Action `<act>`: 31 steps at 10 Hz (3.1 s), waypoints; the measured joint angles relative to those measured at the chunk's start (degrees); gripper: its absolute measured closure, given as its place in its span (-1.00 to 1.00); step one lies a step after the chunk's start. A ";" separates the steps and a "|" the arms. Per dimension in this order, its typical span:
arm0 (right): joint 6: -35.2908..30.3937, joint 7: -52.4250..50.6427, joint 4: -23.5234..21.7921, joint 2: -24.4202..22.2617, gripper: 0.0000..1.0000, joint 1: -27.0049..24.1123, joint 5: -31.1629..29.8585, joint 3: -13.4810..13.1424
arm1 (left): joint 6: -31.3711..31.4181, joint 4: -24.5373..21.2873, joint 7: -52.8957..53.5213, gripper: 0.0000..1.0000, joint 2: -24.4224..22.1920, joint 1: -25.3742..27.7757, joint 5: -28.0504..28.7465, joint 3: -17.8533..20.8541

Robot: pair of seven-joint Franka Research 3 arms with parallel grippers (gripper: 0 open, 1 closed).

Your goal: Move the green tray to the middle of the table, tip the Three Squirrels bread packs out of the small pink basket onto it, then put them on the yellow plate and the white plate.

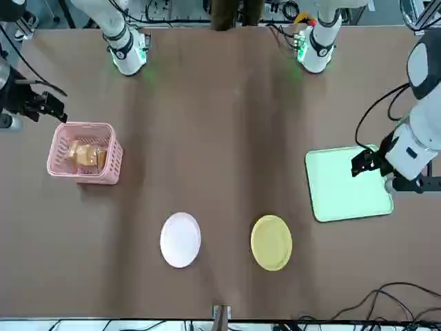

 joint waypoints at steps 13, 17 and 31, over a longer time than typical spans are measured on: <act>0.00 0.00 -0.01 0.00 -0.97 -0.06 0.00 -0.01 | 12.85 -17.55 3.36 -1.00 2.11 15.39 0.58 0.42; -1.61 0.00 -0.01 0.00 -0.97 -0.08 0.04 0.02 | 39.03 -33.52 7.12 -1.00 6.76 24.30 6.25 0.54; -2.28 -0.05 -0.01 -0.04 -0.97 -0.08 0.07 0.11 | 51.66 -36.81 18.23 0.82 14.90 33.10 7.59 -0.66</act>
